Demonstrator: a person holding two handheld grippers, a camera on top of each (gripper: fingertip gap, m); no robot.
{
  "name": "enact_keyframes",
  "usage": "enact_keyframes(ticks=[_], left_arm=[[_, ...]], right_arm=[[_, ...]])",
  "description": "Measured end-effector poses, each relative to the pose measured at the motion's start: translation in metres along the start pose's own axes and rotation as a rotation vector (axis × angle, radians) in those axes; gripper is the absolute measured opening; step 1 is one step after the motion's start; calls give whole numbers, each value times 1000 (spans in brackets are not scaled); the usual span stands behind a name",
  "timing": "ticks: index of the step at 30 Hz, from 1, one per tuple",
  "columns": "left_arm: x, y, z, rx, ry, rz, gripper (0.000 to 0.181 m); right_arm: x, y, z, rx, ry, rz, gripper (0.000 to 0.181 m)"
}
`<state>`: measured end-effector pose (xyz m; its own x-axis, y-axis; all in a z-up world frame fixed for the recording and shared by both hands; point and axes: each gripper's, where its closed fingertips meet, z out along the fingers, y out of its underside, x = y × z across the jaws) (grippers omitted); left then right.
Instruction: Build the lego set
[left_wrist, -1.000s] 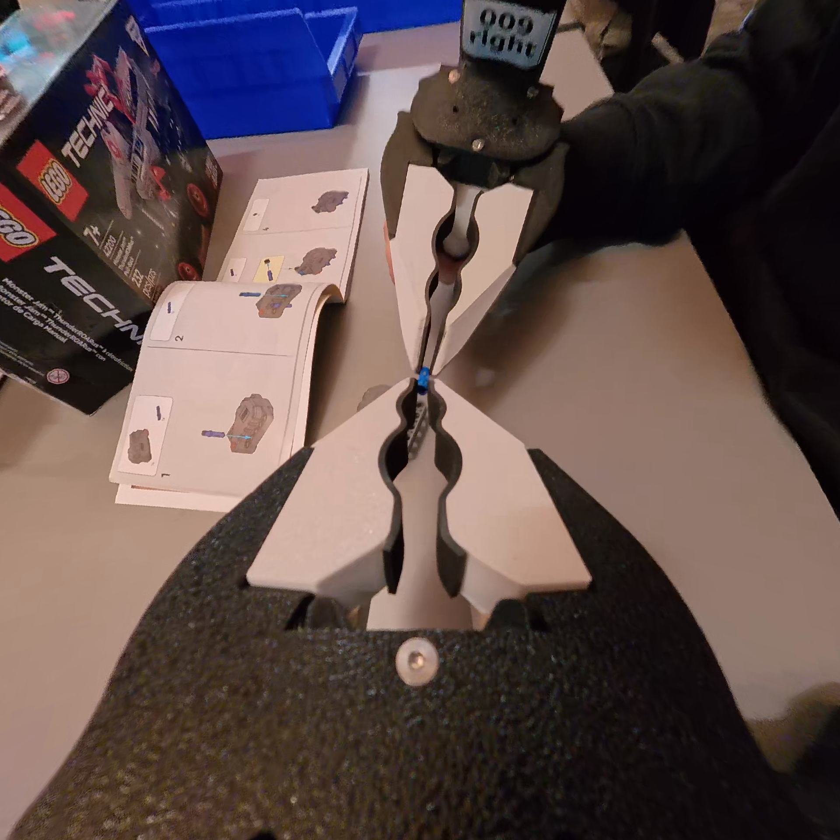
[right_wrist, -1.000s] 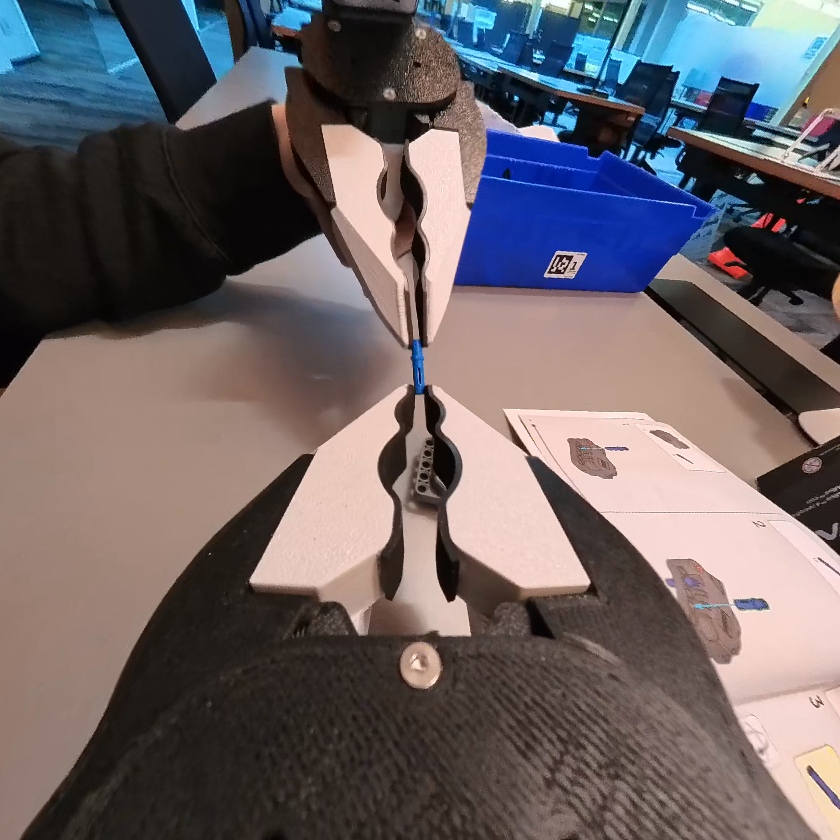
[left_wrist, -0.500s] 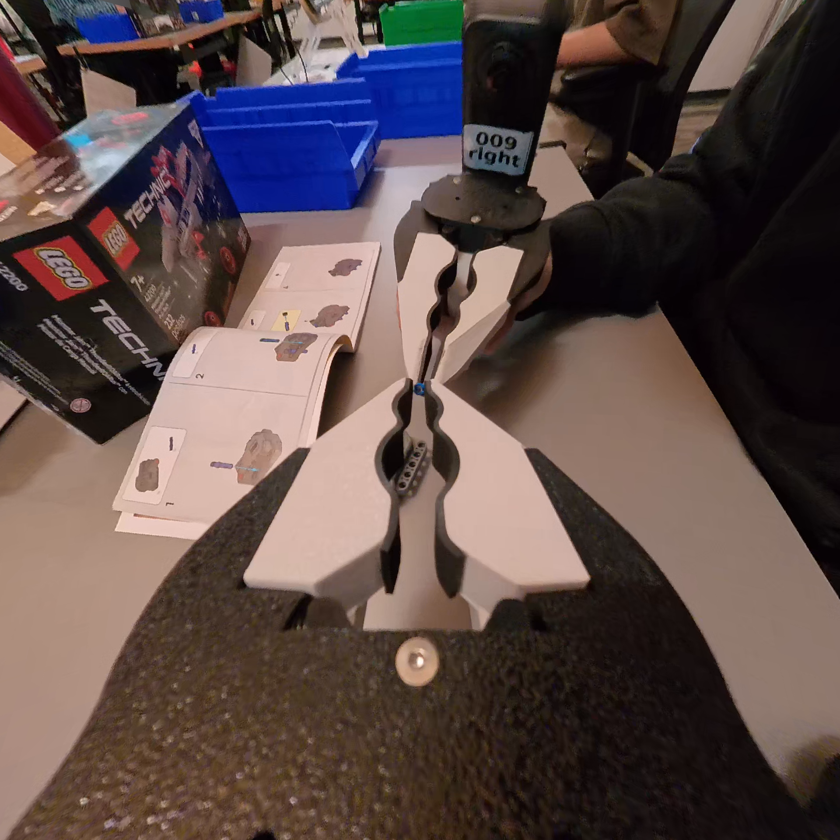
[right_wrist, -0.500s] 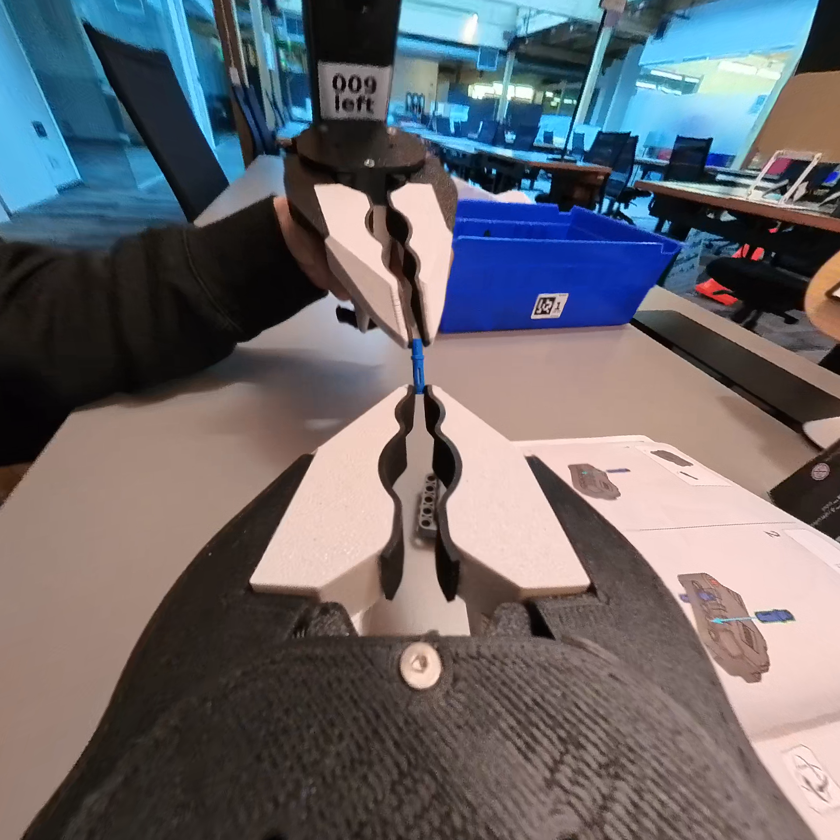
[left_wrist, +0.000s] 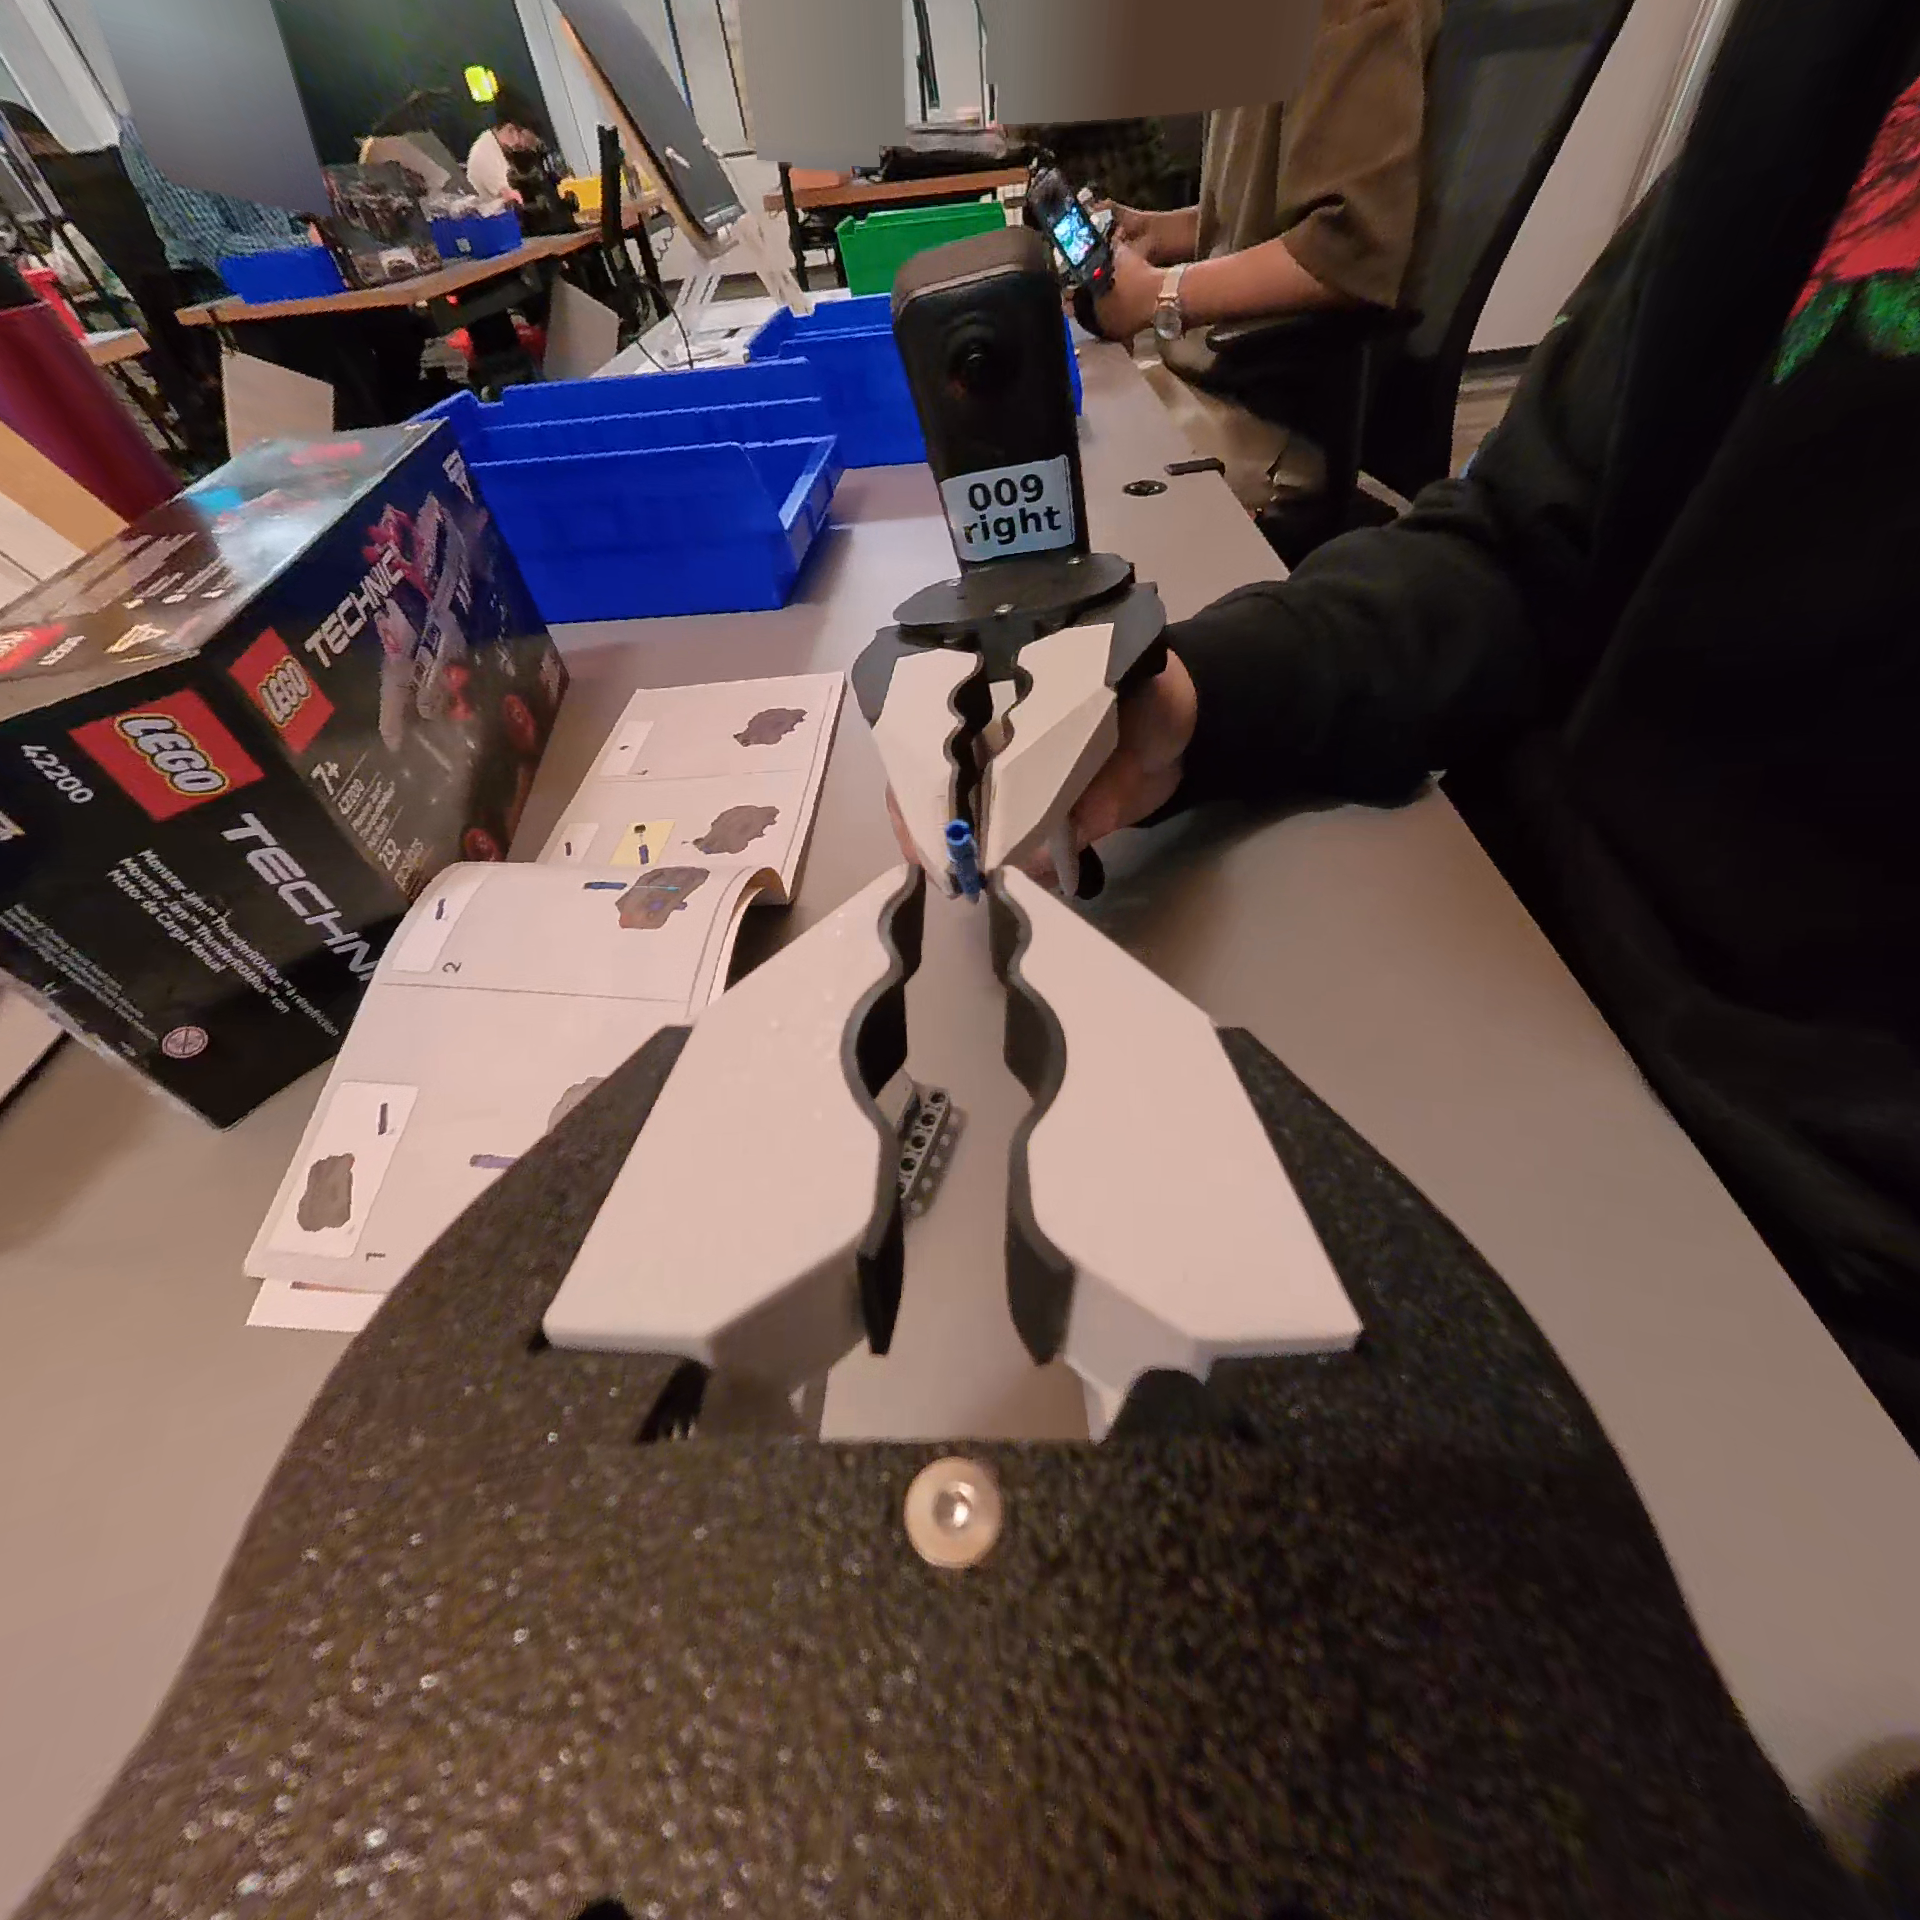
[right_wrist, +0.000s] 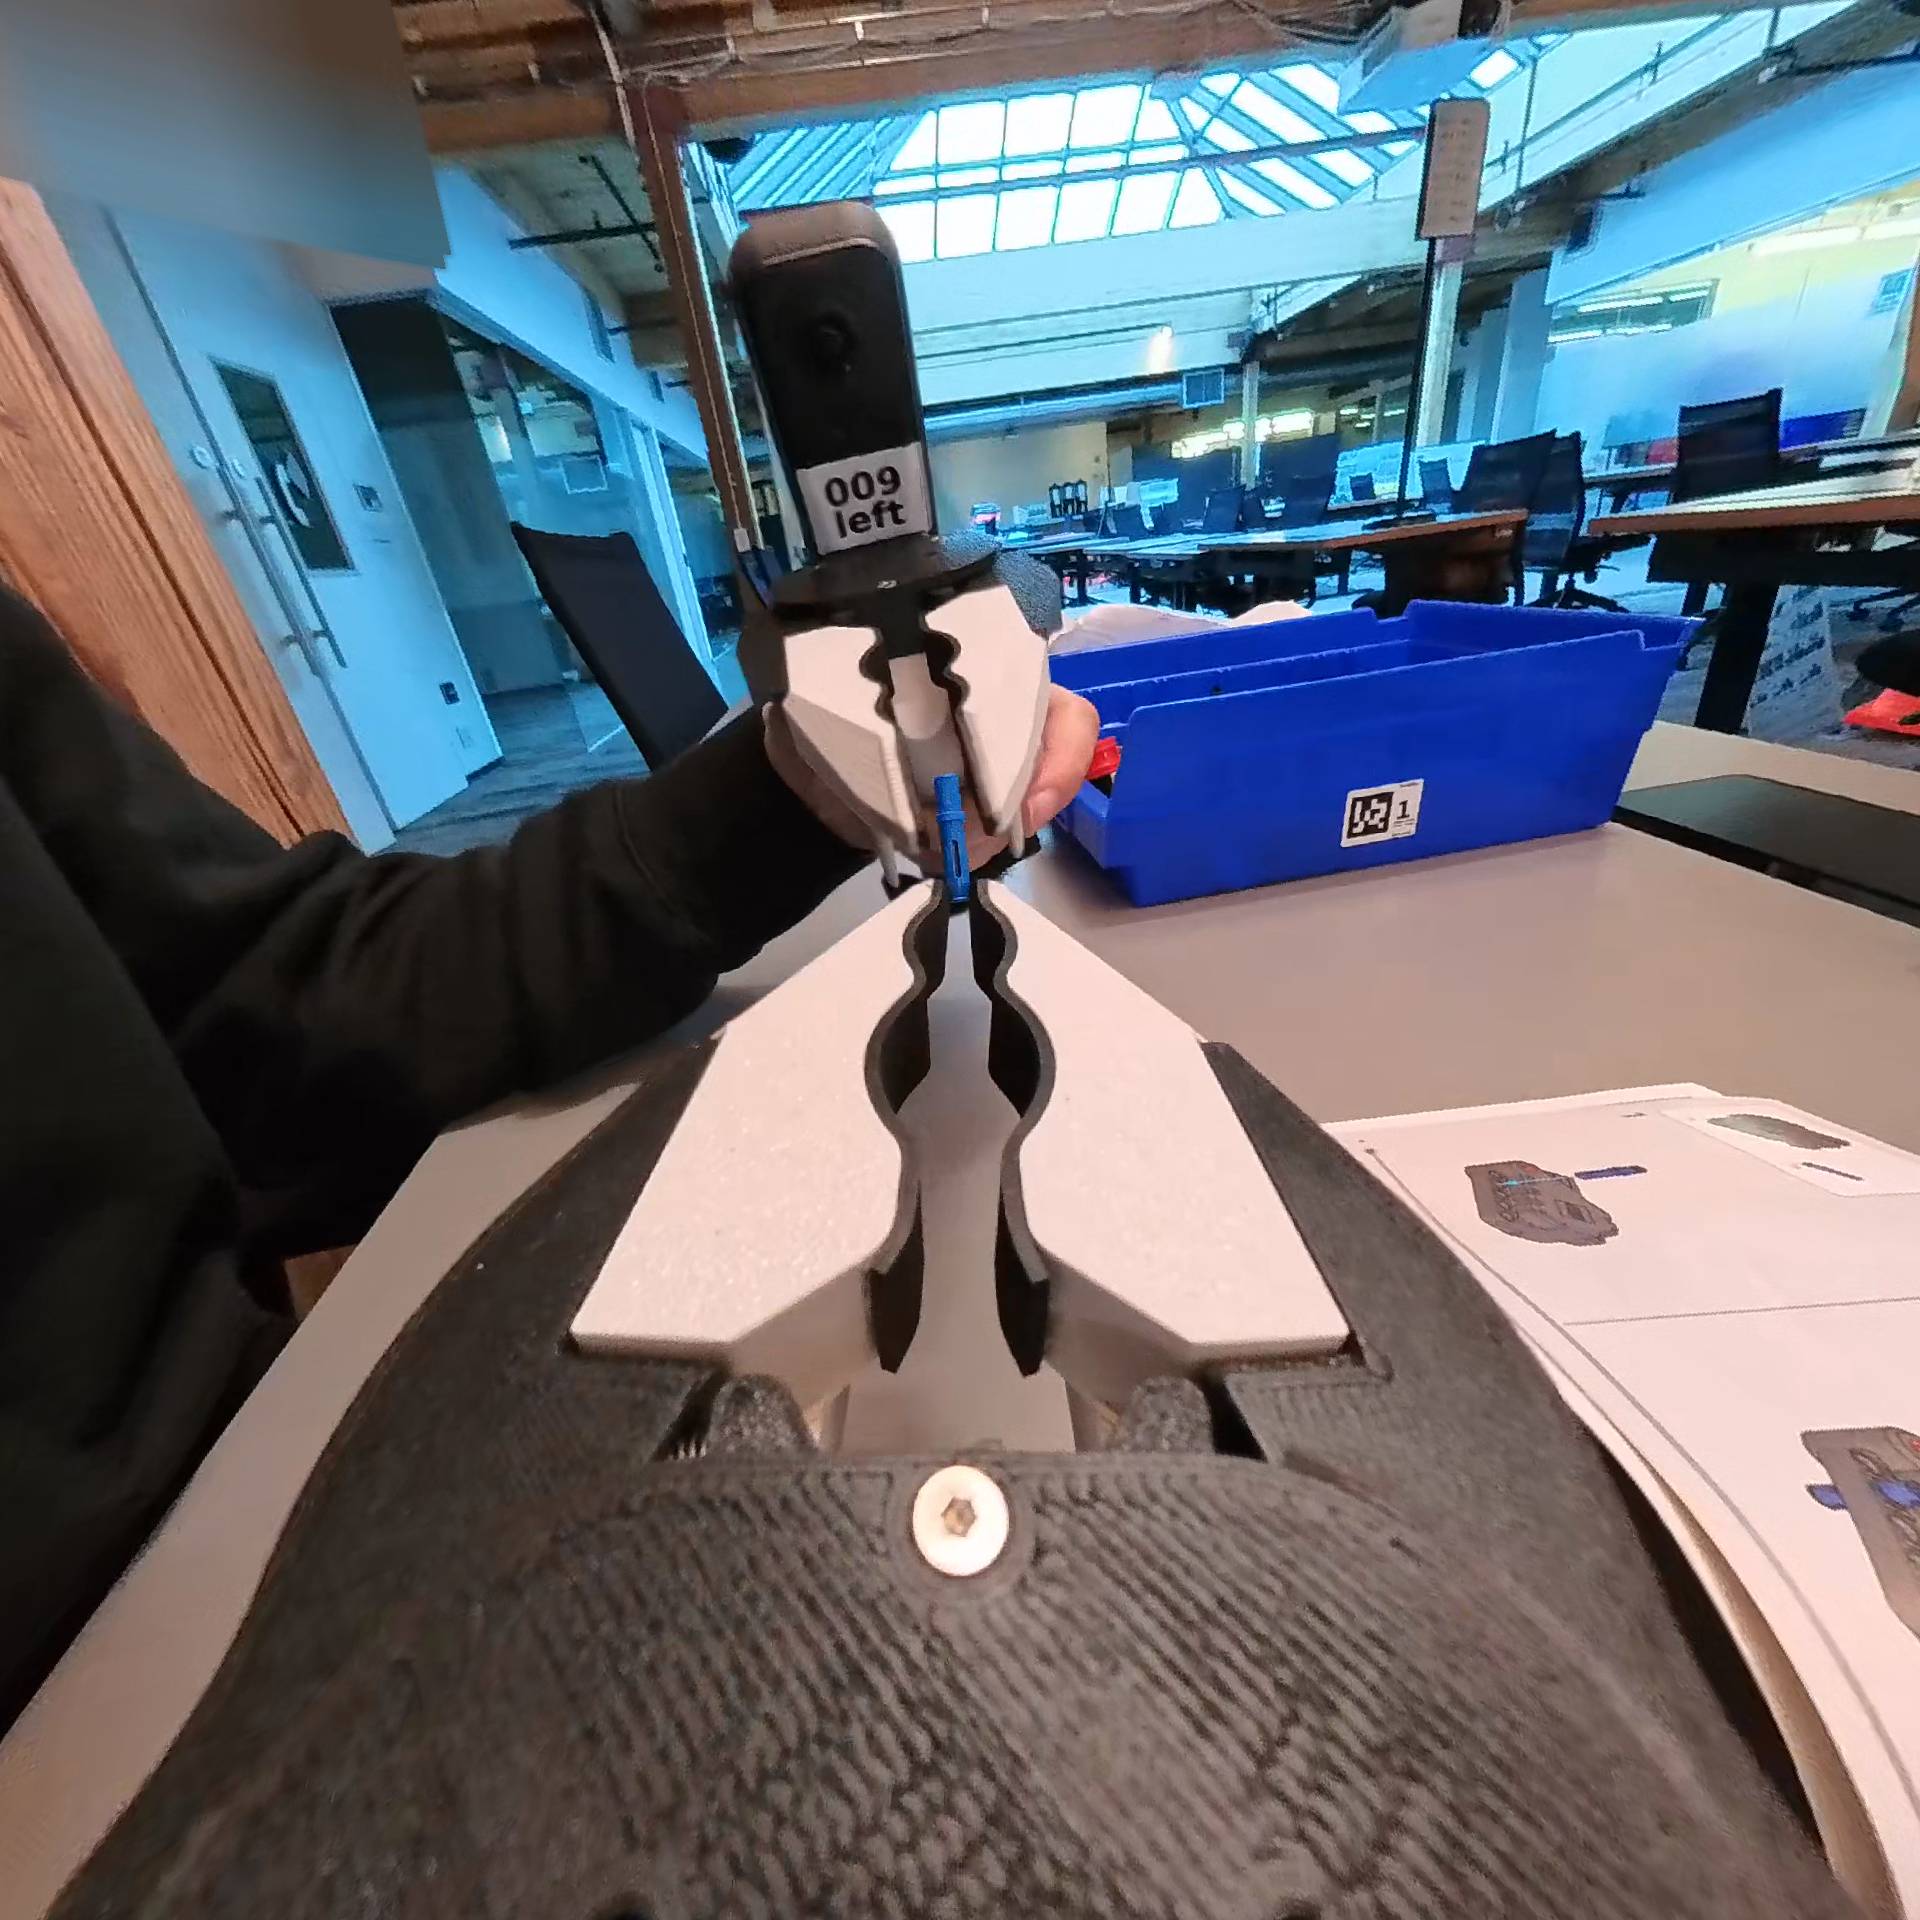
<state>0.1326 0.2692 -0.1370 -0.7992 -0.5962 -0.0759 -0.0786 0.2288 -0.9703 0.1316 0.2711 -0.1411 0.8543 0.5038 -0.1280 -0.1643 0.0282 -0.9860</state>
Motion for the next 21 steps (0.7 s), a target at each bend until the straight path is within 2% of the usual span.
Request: enact_keyframes(ticks=[13, 21], left_arm=[[1, 1, 1, -4, 11, -18, 3], [-2, 6, 1, -34, 0, -19, 2]], right_arm=[[1, 5, 2, -31, 25, -48, 2], [5, 11, 3, -89, 90, -173, 2]])
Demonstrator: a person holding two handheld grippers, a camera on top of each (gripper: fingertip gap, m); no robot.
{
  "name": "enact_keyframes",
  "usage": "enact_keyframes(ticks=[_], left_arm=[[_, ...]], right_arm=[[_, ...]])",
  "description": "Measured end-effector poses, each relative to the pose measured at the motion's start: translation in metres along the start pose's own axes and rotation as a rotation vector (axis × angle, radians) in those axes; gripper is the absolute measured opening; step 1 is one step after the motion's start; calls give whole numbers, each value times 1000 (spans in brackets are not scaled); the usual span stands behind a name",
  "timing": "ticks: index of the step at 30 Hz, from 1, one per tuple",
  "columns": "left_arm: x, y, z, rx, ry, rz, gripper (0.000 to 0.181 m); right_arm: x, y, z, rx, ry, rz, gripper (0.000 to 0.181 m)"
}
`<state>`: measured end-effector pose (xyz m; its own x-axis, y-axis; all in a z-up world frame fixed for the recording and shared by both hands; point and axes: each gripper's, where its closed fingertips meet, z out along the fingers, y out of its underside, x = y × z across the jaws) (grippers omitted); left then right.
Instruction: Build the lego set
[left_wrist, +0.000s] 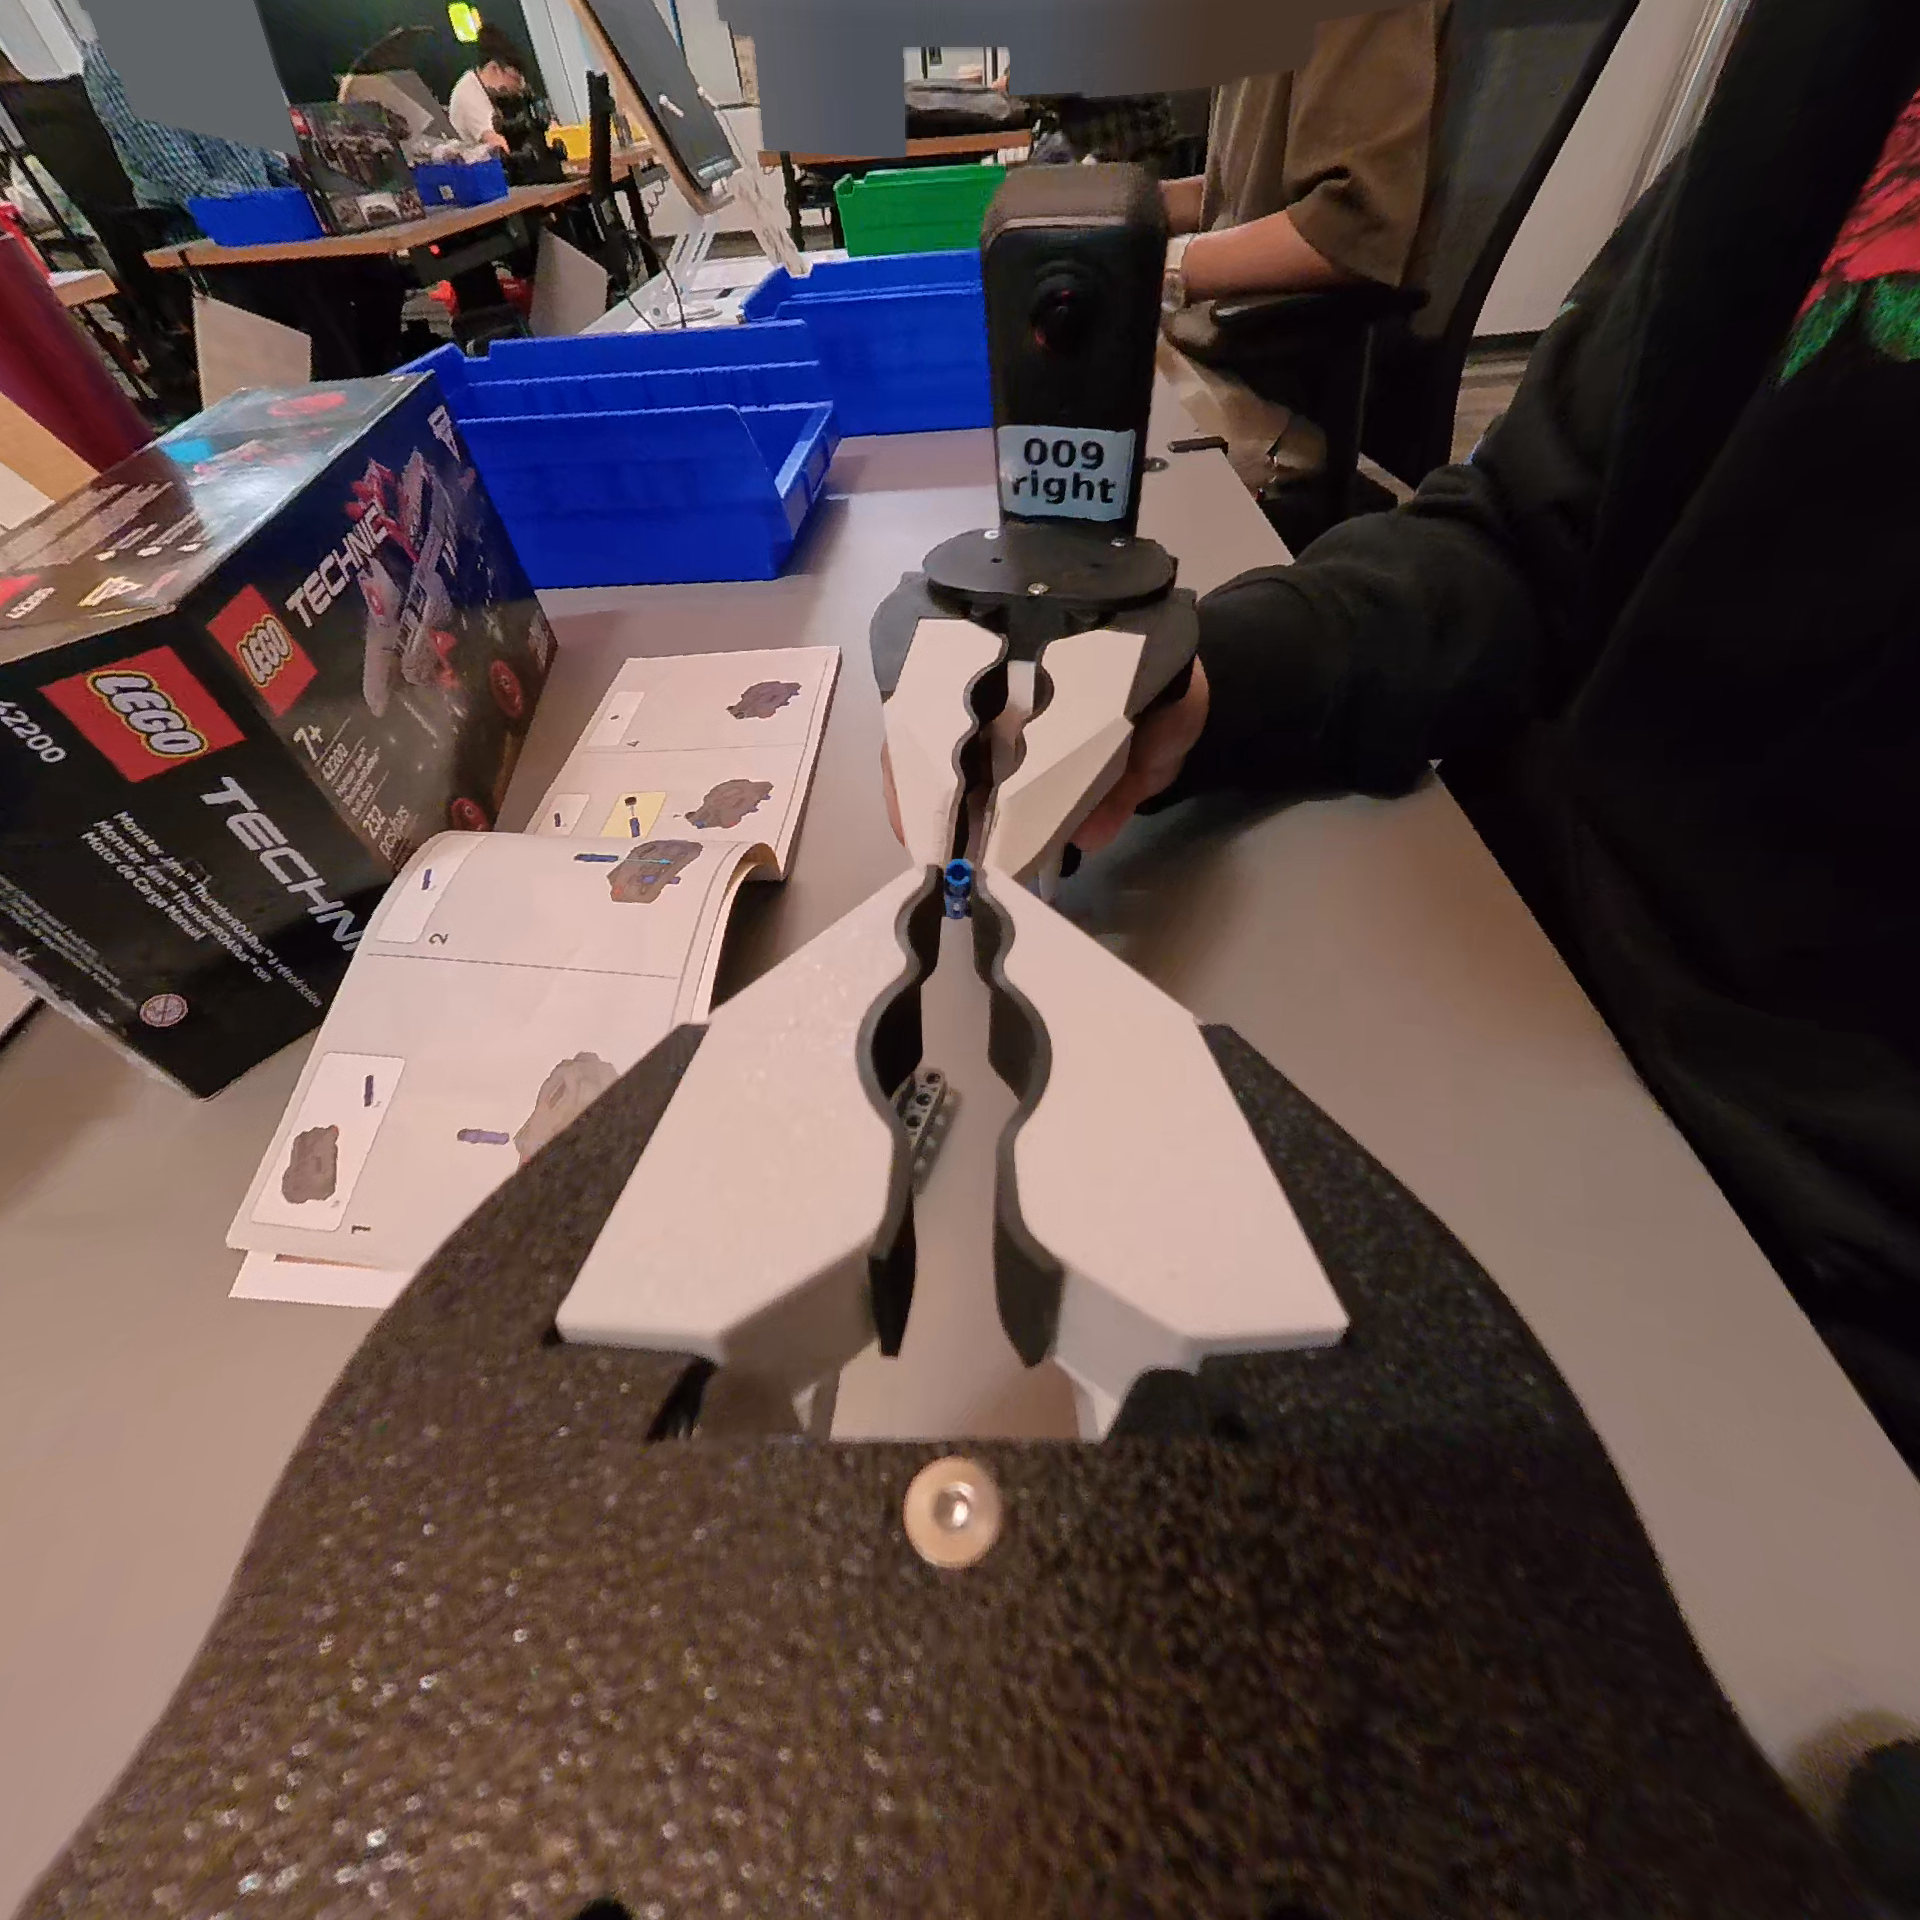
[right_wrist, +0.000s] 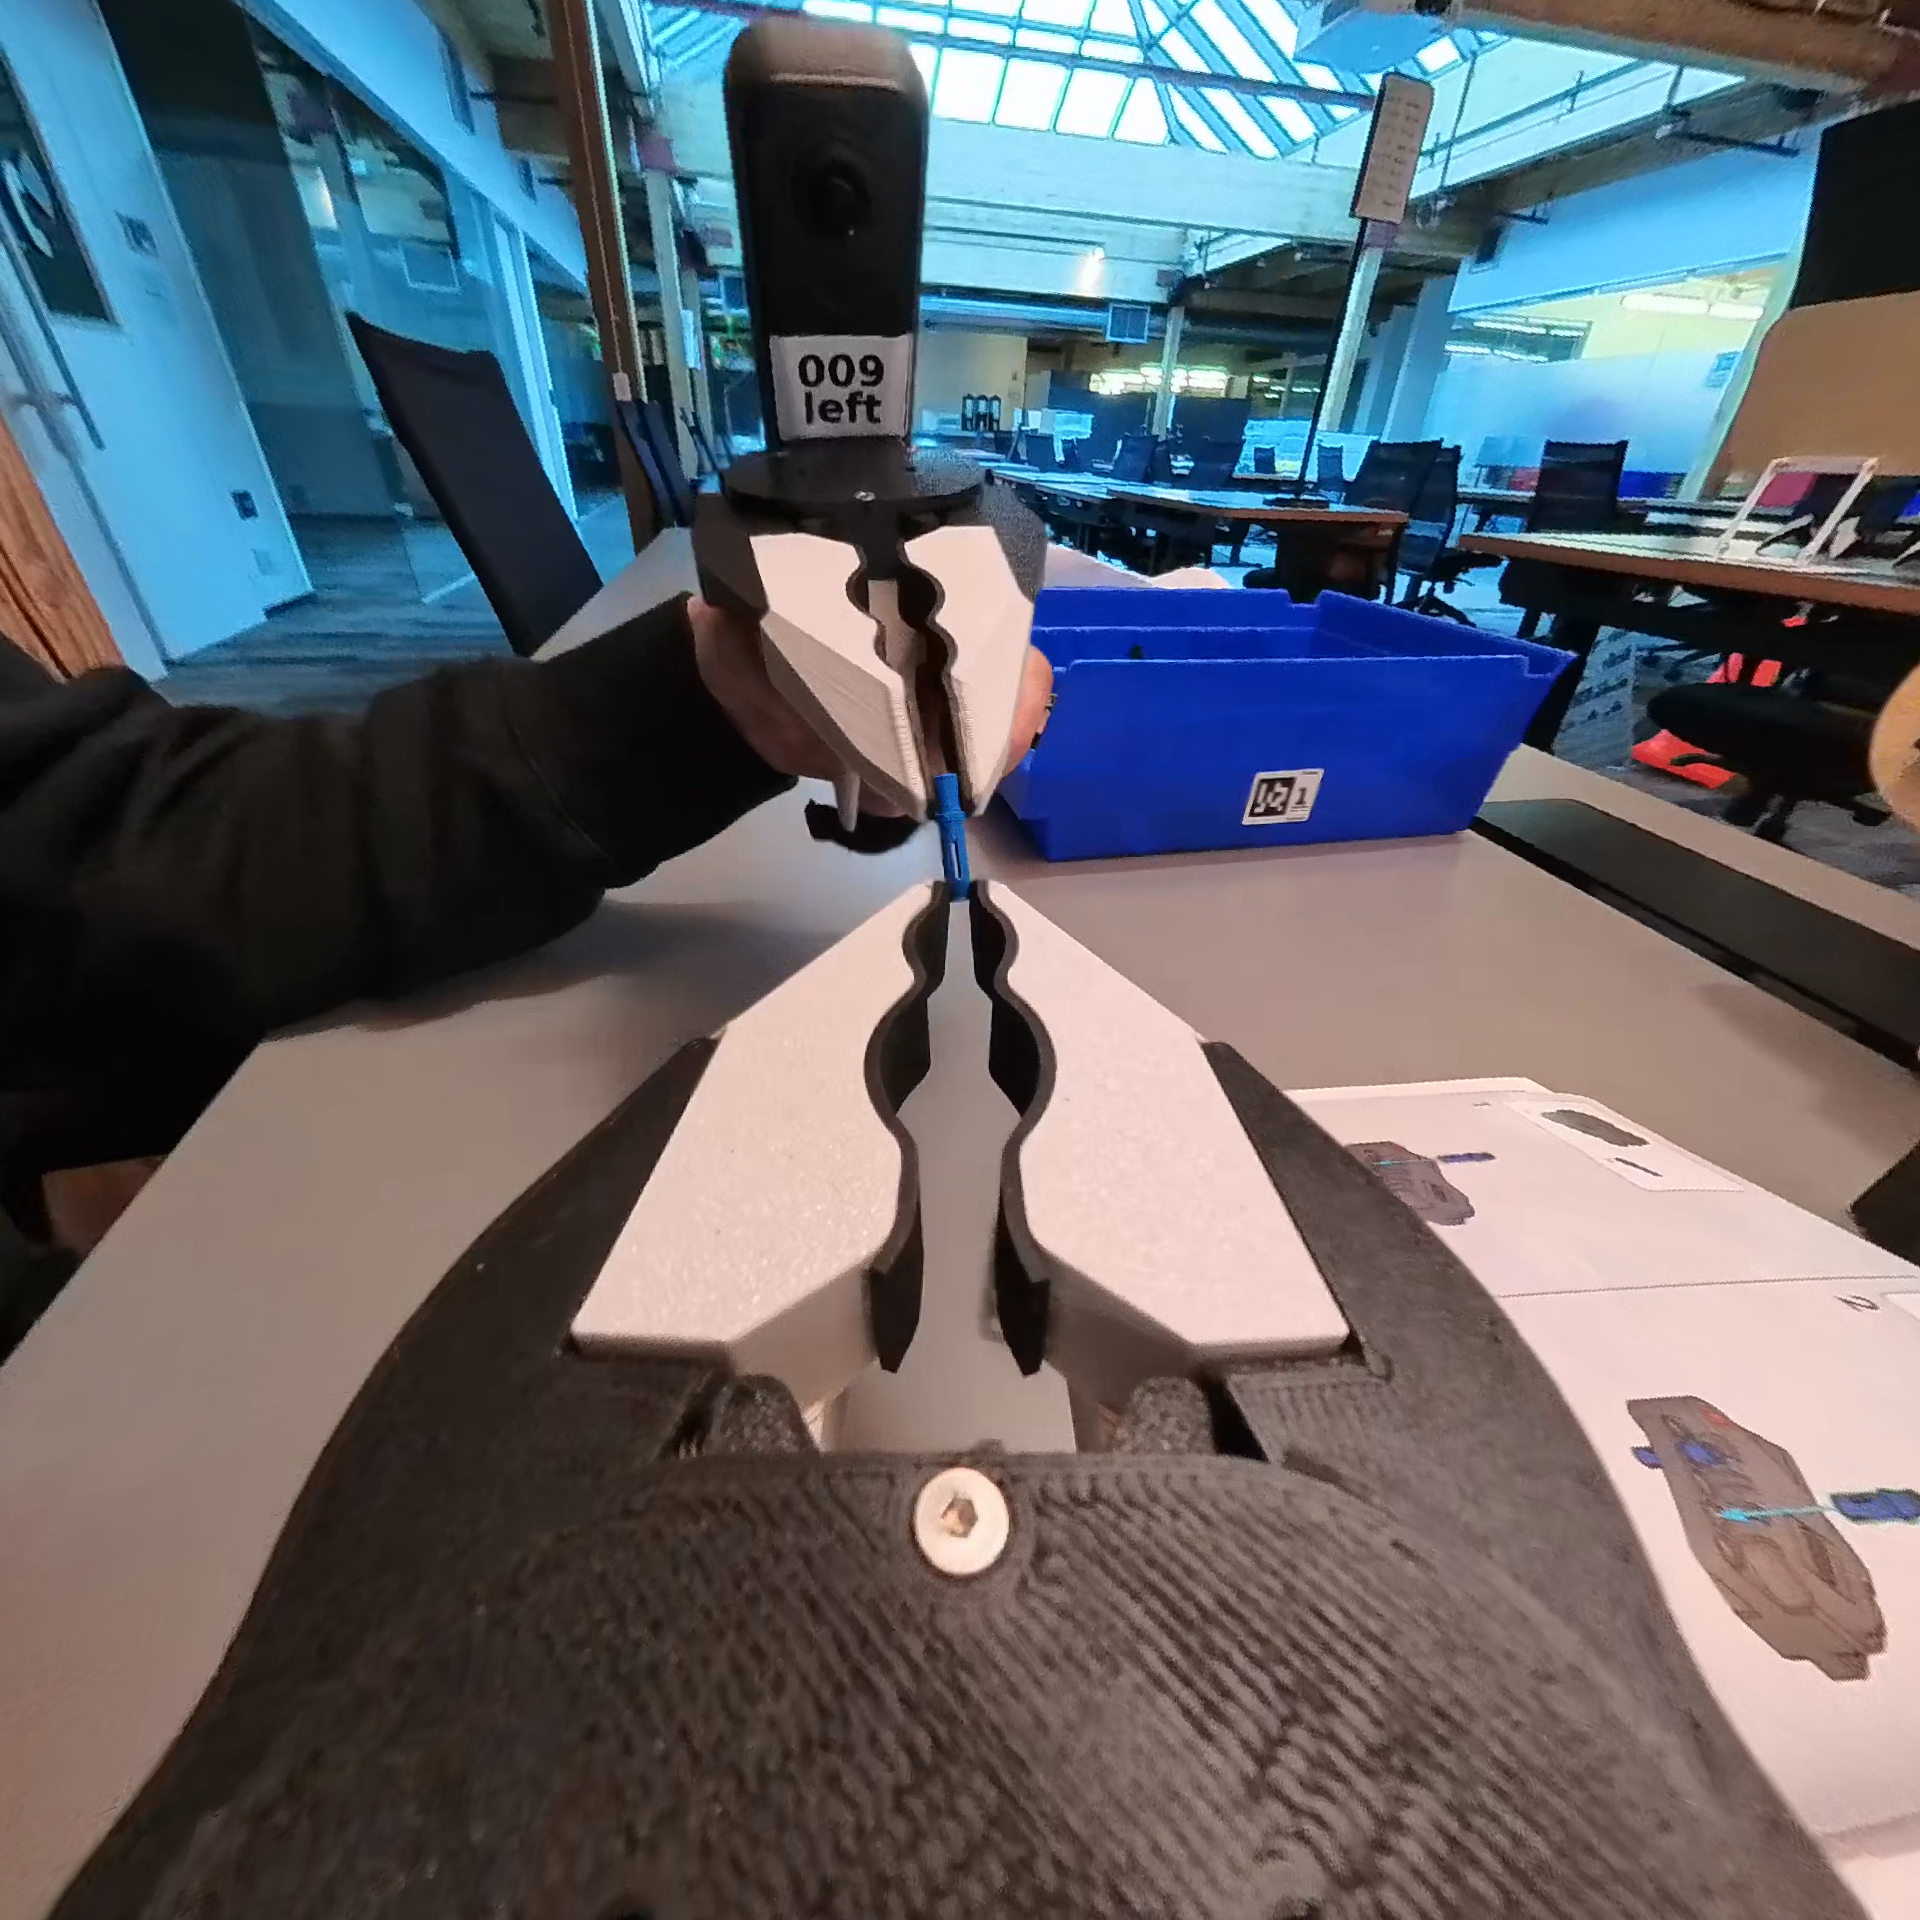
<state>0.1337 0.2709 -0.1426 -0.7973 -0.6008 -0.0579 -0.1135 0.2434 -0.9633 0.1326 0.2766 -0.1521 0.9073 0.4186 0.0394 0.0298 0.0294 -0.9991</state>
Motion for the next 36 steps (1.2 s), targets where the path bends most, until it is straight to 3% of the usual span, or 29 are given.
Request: enact_keyframes(ticks=[14, 18, 21, 23, 28, 32, 36], left_arm=[[-10, 20, 7, -137, -53, 2, 1], [-16, 31, 7, -202, -82, -25, 1], [-17, 44, 9, -277, -90, -13, 1], [-16, 53, 12, -332, -85, 1, 1], [-16, 69, 16, -415, -82, 12, 1], [-18, 75, 18, -443, -85, 3, 1], [-18, 79, 22, -457, -85, -1, 1]], right_arm=[[10, 22, -2, -155, 76, -164, 2], [25, 43, -10, -315, 129, -222, 21], [35, 79, -22, -544, 139, -248, 48], [41, 92, -27, -623, 153, -249, 55], [37, 80, -22, -542, 132, -264, 41], [39, 64, -21, -477, 131, -287, 3], [43, 64, -15, -486, 128, -351, 0]])
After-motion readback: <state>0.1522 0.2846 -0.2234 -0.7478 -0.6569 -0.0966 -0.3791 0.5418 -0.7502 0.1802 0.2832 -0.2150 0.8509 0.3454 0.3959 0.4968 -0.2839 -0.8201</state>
